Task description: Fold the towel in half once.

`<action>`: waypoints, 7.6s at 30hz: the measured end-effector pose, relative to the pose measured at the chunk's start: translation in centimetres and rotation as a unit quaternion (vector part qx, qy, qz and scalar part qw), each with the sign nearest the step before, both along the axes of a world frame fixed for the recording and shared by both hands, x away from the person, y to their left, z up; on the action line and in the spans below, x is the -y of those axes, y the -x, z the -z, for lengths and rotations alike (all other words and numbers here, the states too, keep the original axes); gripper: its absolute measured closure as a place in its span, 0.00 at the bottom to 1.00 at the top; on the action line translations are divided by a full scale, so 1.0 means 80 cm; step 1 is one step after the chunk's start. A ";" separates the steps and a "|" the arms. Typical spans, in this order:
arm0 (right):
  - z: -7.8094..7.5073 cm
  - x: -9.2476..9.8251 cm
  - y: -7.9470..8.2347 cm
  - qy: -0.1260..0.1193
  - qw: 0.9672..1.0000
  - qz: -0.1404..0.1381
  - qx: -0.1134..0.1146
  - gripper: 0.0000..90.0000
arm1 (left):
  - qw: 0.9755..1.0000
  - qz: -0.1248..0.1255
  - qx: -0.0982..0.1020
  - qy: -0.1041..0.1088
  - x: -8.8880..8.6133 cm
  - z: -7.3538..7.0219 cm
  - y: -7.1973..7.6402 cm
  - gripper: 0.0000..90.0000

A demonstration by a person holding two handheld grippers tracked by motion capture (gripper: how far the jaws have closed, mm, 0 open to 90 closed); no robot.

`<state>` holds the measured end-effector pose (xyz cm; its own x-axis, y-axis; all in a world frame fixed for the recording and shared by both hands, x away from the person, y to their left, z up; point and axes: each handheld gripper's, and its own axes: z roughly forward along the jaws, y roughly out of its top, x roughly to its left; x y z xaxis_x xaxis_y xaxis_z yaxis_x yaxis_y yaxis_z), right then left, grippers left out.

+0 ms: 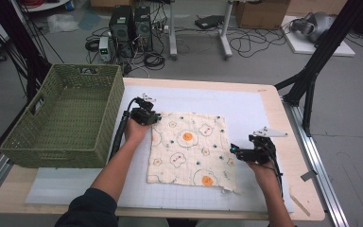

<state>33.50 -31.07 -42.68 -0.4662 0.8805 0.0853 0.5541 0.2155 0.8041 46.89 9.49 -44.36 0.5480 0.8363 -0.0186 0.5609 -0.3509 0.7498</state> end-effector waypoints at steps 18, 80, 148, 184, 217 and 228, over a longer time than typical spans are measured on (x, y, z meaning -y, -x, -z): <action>0.006 -0.047 -0.142 0.055 0.995 -0.034 -0.082 0.25 | 0.999 -0.001 -0.011 0.044 -0.012 0.004 -0.002 0.94; -0.047 -0.040 -0.062 0.021 0.996 -0.065 0.062 0.95 | 0.984 0.048 0.089 0.144 -0.025 -0.067 0.091 0.95; -0.012 0.018 0.095 -0.050 0.993 -0.085 0.068 0.75 | 0.975 0.062 0.065 0.205 -0.078 -0.018 0.201 0.59; 0.016 -0.015 0.046 -0.002 0.998 -0.054 0.007 0.97 | 0.987 0.040 0.020 0.156 -0.044 0.001 0.163 0.97; 0.026 -0.040 -0.024 0.032 0.997 -0.068 -0.029 0.93 | 0.995 0.068 -0.014 0.073 -0.024 0.005 0.115 0.95; 0.025 -0.050 -0.026 0.078 0.996 -0.033 0.018 0.94 | 0.996 0.032 0.021 0.086 -0.021 0.004 0.112 0.95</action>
<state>35.61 -27.05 -44.67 -0.5247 0.8486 -0.0677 0.5052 0.3744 0.7776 37.91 11.19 -44.67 0.6028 0.7863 -0.1358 0.5094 -0.2483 0.8239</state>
